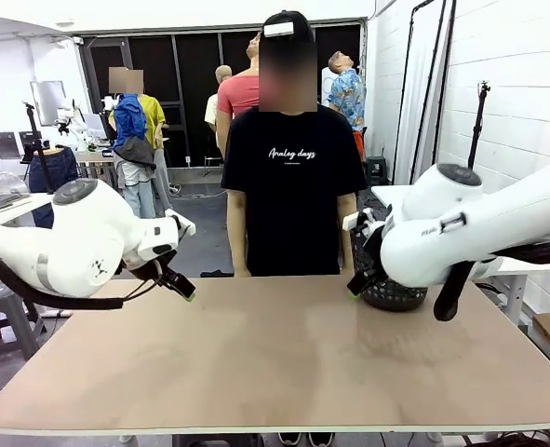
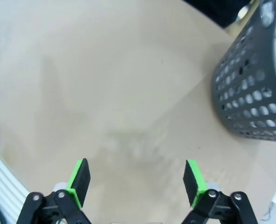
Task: Fold the training pants.
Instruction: Grab both ends of the Training pants handed by a person.
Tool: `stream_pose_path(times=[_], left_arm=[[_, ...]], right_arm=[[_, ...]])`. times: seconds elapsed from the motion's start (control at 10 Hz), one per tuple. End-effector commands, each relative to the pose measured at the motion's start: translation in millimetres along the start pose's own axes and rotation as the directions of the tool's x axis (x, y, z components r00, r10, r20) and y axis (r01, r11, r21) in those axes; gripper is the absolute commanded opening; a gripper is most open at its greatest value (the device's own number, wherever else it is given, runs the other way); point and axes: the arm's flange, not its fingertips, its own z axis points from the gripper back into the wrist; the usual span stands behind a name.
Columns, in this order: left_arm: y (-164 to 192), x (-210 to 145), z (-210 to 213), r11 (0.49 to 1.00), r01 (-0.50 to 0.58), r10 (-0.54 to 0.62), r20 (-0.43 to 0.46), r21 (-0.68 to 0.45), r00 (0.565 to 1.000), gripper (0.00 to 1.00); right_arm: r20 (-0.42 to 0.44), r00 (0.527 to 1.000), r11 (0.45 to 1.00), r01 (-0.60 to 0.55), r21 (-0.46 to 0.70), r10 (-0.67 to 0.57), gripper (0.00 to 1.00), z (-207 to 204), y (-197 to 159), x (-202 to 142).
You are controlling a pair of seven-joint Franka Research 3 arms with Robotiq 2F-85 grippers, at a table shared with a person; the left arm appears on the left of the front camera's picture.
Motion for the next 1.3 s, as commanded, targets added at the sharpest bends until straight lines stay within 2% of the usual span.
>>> stream_pose_path(times=[0.0, 0.2, 0.7, 1.1, 1.2], left_arm=[[-18, -13, 34, 1.0, -0.01, 0.01, 0.005, 0.004, 1.0, 1.0], [-26, -12, 58, 1.0, 0.026, -0.027, 0.04, 0.012, 0.999, 1.0], [-43, -12, 99, 0.994, 0.054, -0.066, 0.118, 0.099, 0.991, 1.0], [-47, -10, 114, 0.994, 0.056, -0.067, 0.112, 0.095, 0.991, 1.0], [-47, -8, 113, 0.994, 0.018, -0.027, 0.092, 0.104, 0.995, 1.0]], right_arm=[[0.041, 0.999, 1.0, -0.03, 0.006, 0.03, 1.0, 37, -4, -16], [0.09, 0.995, 0.998, -0.04, -0.038, 0.043, 1.0, 61, 2, -16], [0.137, 0.989, 0.997, -0.037, -0.072, 0.046, 1.0, 83, 5, -15], [0.157, 0.986, 0.995, -0.04, -0.091, 0.054, 1.0, 95, 8, -13], [0.146, 0.988, 0.995, -0.031, -0.098, 0.046, 1.0, 95, 7, -13]])
